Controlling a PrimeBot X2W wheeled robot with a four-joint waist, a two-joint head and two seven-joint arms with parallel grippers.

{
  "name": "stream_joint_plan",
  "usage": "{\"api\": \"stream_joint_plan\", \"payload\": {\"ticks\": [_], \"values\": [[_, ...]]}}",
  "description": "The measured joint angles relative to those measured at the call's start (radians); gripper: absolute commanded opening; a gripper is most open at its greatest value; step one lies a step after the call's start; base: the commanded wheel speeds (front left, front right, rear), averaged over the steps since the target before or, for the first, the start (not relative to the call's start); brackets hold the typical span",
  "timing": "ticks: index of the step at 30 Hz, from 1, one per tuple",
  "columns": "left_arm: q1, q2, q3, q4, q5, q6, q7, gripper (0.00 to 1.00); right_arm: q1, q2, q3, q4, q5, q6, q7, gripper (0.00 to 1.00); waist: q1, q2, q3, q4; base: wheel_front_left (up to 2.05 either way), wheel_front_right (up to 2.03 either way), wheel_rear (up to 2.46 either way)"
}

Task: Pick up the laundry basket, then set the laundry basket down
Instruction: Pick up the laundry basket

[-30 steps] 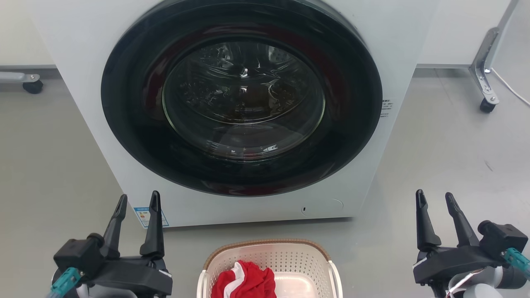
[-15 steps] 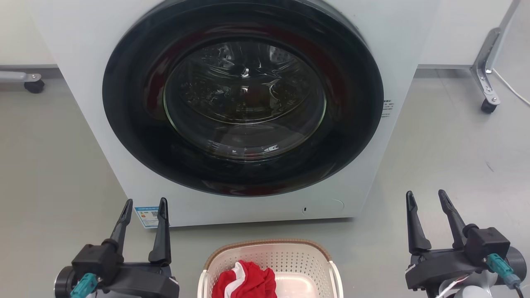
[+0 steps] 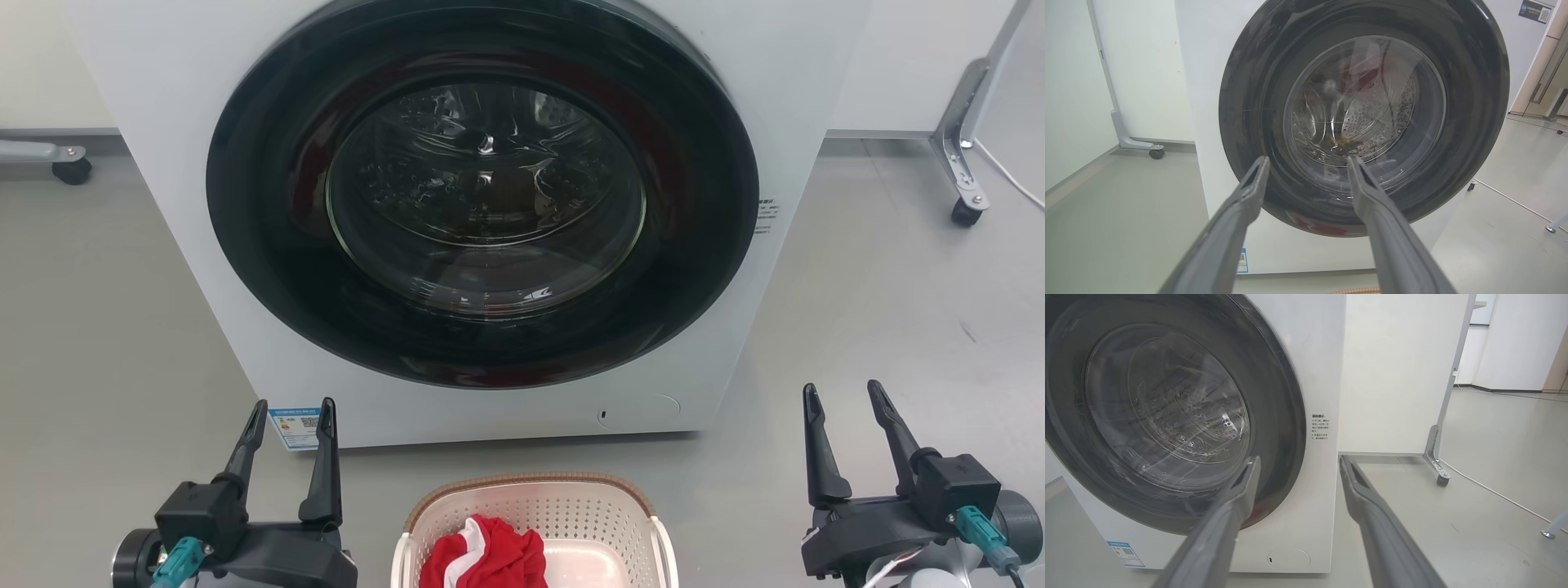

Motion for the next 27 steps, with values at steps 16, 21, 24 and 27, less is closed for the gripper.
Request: {"api": "stream_joint_plan", "payload": {"ticks": [16, 21, 24, 27], "values": [[0.000, 0.001, 0.000, 0.011, 0.000, 0.007, 0.018, 1.00, 0.000, 0.003, -0.005, 0.009, -0.006, 0.010, 0.000, 1.00, 0.0000, 0.0000, -0.002, 0.002, 0.00, 0.00, 0.00], [0.000, 0.001, -0.001, 0.013, 0.001, 0.007, 0.020, 1.00, 0.000, 0.005, -0.010, 0.018, -0.006, 0.018, 0.000, 1.00, 0.0000, 0.0000, 0.000, 0.002, 0.00, 0.00, 0.00], [0.000, 0.001, -0.001, 0.015, 0.001, 0.007, 0.024, 1.00, 0.000, 0.009, -0.010, 0.020, -0.006, 0.020, 0.000, 1.00, 0.0000, 0.0001, 0.002, 0.002, 0.00, 0.00, 0.00], [0.000, 0.001, -0.002, 0.015, 0.002, 0.008, 0.024, 1.00, 0.000, 0.011, -0.011, 0.022, -0.006, 0.022, 0.000, 1.00, 0.0000, 0.0001, 0.006, 0.002, 0.00, 0.00, 0.00]]}}
